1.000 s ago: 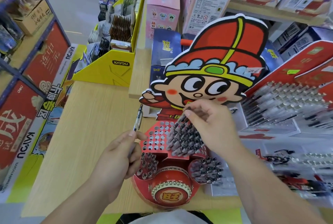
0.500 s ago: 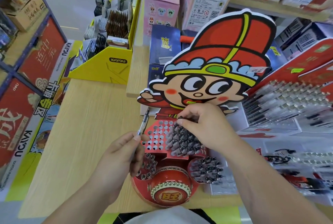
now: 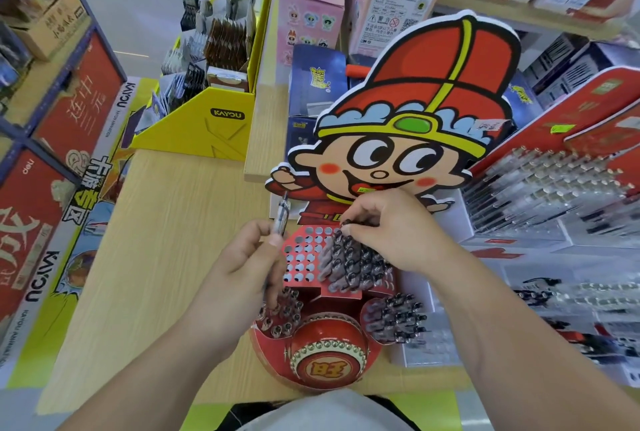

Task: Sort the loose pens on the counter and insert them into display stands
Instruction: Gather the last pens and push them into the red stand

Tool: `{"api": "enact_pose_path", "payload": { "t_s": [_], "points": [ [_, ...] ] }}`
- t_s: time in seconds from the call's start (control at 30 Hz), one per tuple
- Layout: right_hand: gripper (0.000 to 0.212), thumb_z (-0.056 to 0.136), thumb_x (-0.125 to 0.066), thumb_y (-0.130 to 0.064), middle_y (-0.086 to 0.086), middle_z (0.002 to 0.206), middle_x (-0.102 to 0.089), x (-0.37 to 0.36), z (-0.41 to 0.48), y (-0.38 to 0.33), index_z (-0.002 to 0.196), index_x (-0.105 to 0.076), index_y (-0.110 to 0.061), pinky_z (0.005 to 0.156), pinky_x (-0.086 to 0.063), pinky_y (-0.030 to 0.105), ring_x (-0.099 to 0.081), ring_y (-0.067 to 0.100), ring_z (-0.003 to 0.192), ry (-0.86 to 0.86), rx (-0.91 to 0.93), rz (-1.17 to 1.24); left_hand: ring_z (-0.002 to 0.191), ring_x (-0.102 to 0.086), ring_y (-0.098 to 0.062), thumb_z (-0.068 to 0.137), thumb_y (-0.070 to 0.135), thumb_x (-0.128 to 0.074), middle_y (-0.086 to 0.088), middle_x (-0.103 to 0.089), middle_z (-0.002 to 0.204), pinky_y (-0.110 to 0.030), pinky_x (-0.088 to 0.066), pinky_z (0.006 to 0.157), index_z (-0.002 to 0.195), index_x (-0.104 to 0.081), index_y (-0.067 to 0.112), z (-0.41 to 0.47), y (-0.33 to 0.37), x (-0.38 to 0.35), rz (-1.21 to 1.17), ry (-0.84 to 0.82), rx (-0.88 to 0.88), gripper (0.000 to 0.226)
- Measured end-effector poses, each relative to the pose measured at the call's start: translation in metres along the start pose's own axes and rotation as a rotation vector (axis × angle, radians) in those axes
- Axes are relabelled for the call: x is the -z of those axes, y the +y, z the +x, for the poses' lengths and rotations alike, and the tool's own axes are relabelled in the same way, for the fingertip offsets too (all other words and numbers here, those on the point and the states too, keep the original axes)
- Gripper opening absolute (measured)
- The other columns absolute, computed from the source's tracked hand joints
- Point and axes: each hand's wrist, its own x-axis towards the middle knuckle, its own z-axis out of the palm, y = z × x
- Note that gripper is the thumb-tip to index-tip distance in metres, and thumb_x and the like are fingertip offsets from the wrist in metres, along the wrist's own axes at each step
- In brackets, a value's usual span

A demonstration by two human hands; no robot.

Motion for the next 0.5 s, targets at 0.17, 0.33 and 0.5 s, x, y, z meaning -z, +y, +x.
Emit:
{"api": "enact_pose_path", "payload": {
  "t_s": [0.17,0.33,0.5],
  "points": [
    [0.008,0.091,-0.070,-0.032,-0.020,0.094,-0.070,-0.007,-0.014,0.006,0.098,-0.072,-0.037,0.079,-0.046,0.016,-0.062,-0.005,0.092,0.072,0.010,0.047,0.063,-0.058,-0.021,0.106,0.025,-0.046,-0.008,-0.061,0.071,-0.031,-0.049,0.062,0.097,-0.059,0.024,0.015,0.008,-0.007,0.104,0.017,-0.102,0.015],
    [0.018,0.094,-0.064,-0.039,-0.024,0.106,-0.068,-0.011,-0.033,0.014,0.111,-0.071,-0.035,0.089,-0.047,0.020,-0.059,-0.006,0.103,0.140,-0.023,0.183,0.077,-0.054,-0.002,0.090,0.023,-0.073,0.007,-0.059,0.091,-0.010,-0.039,0.068,0.090,-0.073,0.028,0.028,0.005,-0.005,0.464,0.132,-0.270,0.005],
    [0.029,0.098,-0.059,-0.036,-0.032,0.121,-0.060,-0.015,-0.051,0.022,0.127,-0.063,-0.041,0.100,-0.043,0.021,-0.053,-0.007,0.117,0.157,-0.071,0.295,0.071,-0.055,-0.001,0.092,0.016,-0.071,0.011,-0.062,0.082,-0.015,-0.038,0.064,0.085,-0.068,0.027,0.037,-0.002,0.005,0.586,0.173,-0.334,0.013]
  ]
}}
